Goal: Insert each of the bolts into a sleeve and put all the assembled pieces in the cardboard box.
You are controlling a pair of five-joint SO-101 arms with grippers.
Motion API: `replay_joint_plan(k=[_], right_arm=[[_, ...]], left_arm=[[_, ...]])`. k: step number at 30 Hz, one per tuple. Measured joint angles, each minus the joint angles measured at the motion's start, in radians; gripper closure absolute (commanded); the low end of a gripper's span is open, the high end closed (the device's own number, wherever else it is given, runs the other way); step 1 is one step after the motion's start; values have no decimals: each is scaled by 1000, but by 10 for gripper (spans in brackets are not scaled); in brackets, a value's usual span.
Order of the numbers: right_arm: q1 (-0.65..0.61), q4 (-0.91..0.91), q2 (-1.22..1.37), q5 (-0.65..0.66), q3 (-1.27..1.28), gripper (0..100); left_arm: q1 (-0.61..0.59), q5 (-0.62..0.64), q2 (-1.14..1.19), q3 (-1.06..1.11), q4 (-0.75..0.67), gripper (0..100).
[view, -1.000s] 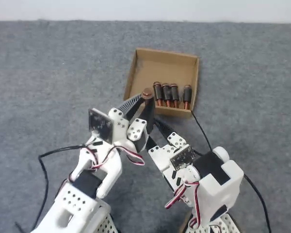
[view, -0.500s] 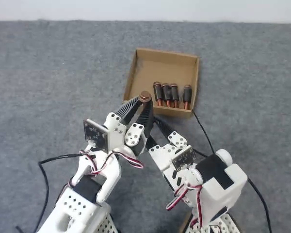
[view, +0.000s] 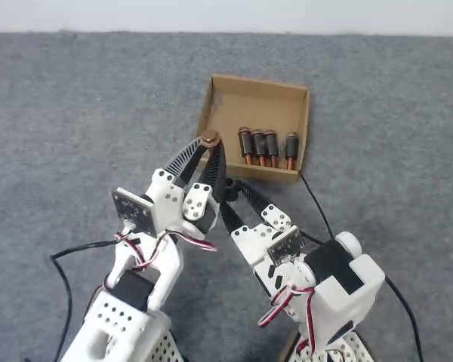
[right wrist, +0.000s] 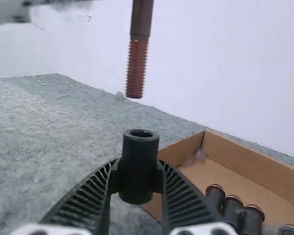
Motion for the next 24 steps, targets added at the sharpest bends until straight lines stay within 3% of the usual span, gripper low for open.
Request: replay_joint_plan(k=[7,24], right_arm=[[0,0,0,0,0,991],[12,0,0,0,0,991]], left_arm=[[2,38,218,-117,0,989],[48,41,141,-43,0,989]])
